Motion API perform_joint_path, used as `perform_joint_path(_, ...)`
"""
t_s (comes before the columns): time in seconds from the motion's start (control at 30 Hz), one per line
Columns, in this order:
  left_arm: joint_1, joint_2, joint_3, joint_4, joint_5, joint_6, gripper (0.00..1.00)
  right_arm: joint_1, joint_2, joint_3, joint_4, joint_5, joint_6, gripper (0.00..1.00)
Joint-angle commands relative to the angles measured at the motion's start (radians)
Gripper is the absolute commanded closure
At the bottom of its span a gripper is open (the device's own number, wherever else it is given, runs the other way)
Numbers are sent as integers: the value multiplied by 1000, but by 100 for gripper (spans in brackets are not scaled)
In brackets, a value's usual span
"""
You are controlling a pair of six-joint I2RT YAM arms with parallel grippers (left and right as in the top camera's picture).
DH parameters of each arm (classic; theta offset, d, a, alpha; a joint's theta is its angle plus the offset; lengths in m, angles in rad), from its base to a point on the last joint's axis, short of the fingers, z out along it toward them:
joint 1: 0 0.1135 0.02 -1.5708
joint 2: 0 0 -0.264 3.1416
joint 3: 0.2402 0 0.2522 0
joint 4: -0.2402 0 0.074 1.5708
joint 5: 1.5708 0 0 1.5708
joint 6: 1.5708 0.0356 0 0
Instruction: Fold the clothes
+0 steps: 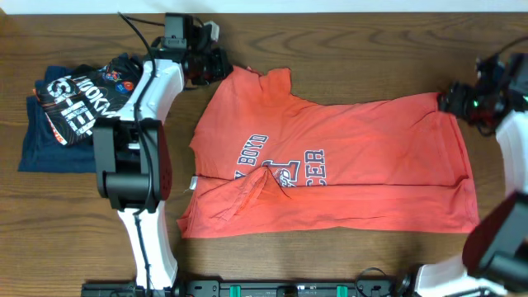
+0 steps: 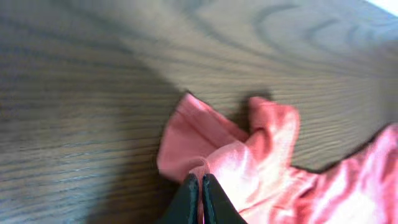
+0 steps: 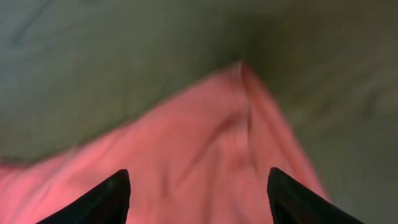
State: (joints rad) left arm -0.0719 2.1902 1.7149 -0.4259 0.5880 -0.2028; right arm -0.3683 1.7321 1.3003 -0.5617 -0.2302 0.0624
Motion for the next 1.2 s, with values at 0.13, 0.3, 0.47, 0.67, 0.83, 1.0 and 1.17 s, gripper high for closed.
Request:
perform_joint_path(0.13,3,-12,8,-45,26,-5,94,13,214,14,217,62,4,36)
perform_joint_path(0.3,3,-12,8,-45,26,-6,94,13,328,14,303,41,31,41)
perform_joint_path(0.47,3,-12,8,-53,25,-5,94,13,386,14,356,20,38,42)
perform_joint_path(0.67,3,-12,7,-71,21,-5,94,16,402,14,435,19,38,46)
perform_joint_path(0.83,3,-11,6,-71,9,-5,94,23,402,14,446,13,37,53)
perform_joint_path(1.0,3,-11,4,-79,-5,-5,94,31,402,14,457,14,37,57)
perform_joint_path(1.17,3,-11,4,-87,-5,-5,94,32,402,14,472,16,38,63)
